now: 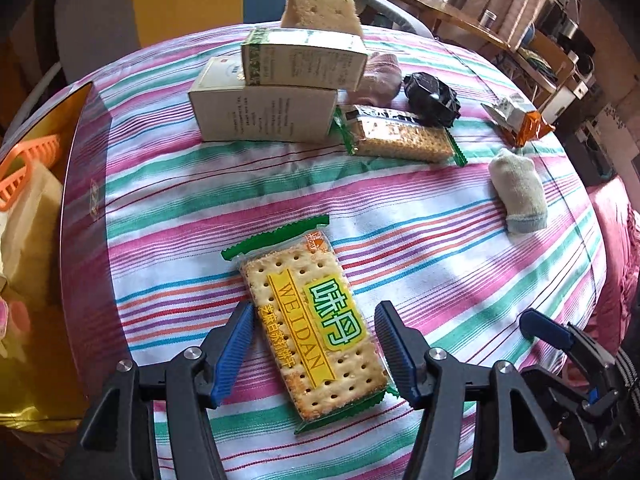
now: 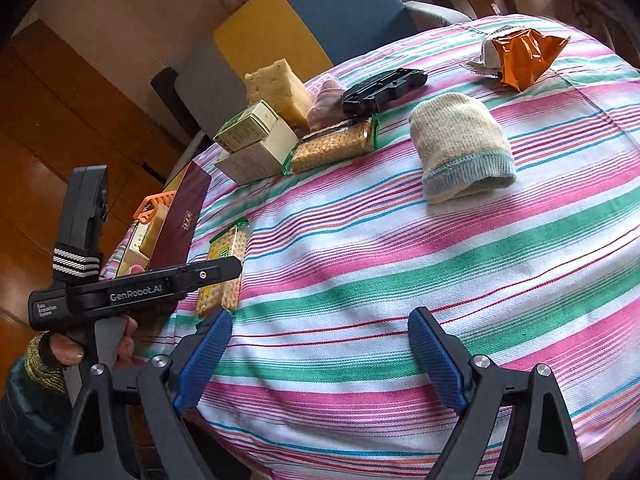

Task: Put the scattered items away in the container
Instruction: 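Grasp the WEIDAN cracker pack with the left tool while the right tool approaches the white knit cap, then grasp the white knit cap with the right tool while the left tool holds the pack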

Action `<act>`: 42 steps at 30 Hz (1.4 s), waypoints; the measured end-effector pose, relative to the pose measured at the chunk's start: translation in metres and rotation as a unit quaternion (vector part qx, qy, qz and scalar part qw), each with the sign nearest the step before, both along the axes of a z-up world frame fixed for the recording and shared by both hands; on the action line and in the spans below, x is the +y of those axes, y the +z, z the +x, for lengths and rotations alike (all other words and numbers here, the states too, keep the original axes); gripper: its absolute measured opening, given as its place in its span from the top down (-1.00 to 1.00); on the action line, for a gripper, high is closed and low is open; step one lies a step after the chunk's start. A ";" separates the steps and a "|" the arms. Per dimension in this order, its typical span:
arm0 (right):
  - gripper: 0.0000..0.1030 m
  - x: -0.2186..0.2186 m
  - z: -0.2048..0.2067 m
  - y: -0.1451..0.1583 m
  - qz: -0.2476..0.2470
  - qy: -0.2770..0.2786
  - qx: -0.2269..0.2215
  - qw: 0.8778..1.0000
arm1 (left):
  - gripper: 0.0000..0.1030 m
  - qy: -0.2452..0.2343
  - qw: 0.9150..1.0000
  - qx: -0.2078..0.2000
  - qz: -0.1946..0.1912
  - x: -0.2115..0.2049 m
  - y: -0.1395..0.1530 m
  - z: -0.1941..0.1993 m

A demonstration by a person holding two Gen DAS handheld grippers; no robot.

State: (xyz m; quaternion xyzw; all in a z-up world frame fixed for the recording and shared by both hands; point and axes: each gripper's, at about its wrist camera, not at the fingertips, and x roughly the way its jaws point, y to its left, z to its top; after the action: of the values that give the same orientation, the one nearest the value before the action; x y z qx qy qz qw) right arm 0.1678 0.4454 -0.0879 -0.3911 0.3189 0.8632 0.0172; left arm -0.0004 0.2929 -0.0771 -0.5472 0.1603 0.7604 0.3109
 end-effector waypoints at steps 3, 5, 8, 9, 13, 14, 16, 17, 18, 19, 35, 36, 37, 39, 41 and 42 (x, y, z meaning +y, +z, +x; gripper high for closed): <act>-0.76 0.001 0.000 0.001 0.000 0.001 0.001 1.000 | -0.21 -0.005 1.000 0.001 0.007 -0.009 -0.002 0.003; -0.76 0.001 0.000 0.002 0.006 -0.001 -0.001 1.000 | -0.21 -0.013 1.000 0.012 0.011 -0.015 -0.003 0.006; -0.76 0.002 -0.001 0.011 0.058 -0.018 -0.008 0.998 | -0.20 -0.030 0.999 0.031 0.005 -0.015 -0.004 0.011; -0.76 0.004 -0.001 0.015 0.080 -0.027 -0.008 0.996 | -0.21 -0.036 0.999 0.038 0.002 -0.014 -0.005 0.013; -0.83 0.028 -0.005 0.023 0.120 -0.077 -0.012 0.990 | -0.25 -0.036 0.998 0.042 0.009 -0.014 -0.006 0.014; -0.86 0.035 -0.008 0.024 0.127 -0.086 -0.016 0.988 | -0.27 -0.034 0.998 0.042 0.011 -0.015 -0.006 0.013; -0.91 0.046 -0.016 0.025 0.141 -0.094 -0.027 0.985 | -0.34 -0.034 0.998 0.039 0.019 -0.016 -0.006 0.013; -0.91 0.050 -0.022 0.025 0.149 -0.097 -0.033 0.984 | -0.41 -0.036 0.998 0.039 0.021 -0.016 -0.007 0.014; -0.91 0.054 -0.028 0.025 0.158 -0.097 -0.039 0.982 | -0.46 -0.037 0.998 0.039 0.023 -0.015 -0.007 0.014; -0.91 0.057 -0.035 0.025 0.168 -0.095 -0.045 0.980 | -0.49 -0.039 0.998 0.040 0.024 -0.014 -0.008 0.015; -0.53 0.066 -0.089 -0.001 0.217 -0.090 -0.135 0.962 | -0.67 -0.035 0.997 0.052 0.037 -0.009 -0.012 0.017; -0.52 0.066 -0.089 -0.002 0.222 -0.087 -0.135 0.962 | -0.67 -0.036 0.997 0.053 0.038 -0.009 -0.012 0.017; -0.52 0.064 -0.089 -0.003 0.226 -0.084 -0.135 0.961 | -0.67 -0.037 0.997 0.057 0.038 -0.009 -0.012 0.018; -0.45 0.063 -0.087 -0.003 0.234 -0.080 -0.136 0.959 | -0.67 -0.040 0.996 0.065 0.040 -0.010 -0.013 0.020; -0.27 0.060 -0.085 -0.001 0.247 -0.078 -0.138 0.956 | -0.63 -0.039 0.996 0.070 0.045 -0.011 -0.012 0.021; -0.23 0.058 -0.083 0.000 0.246 -0.077 -0.135 0.957 | -0.54 -0.036 0.996 0.073 0.046 -0.013 -0.012 0.020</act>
State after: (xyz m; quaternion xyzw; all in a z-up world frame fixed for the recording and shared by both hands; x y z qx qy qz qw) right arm 0.0847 0.5038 -0.0880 -0.4619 0.1201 0.8502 0.2223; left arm 0.0200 0.2803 -0.0890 -0.4689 0.1671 0.7932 0.3507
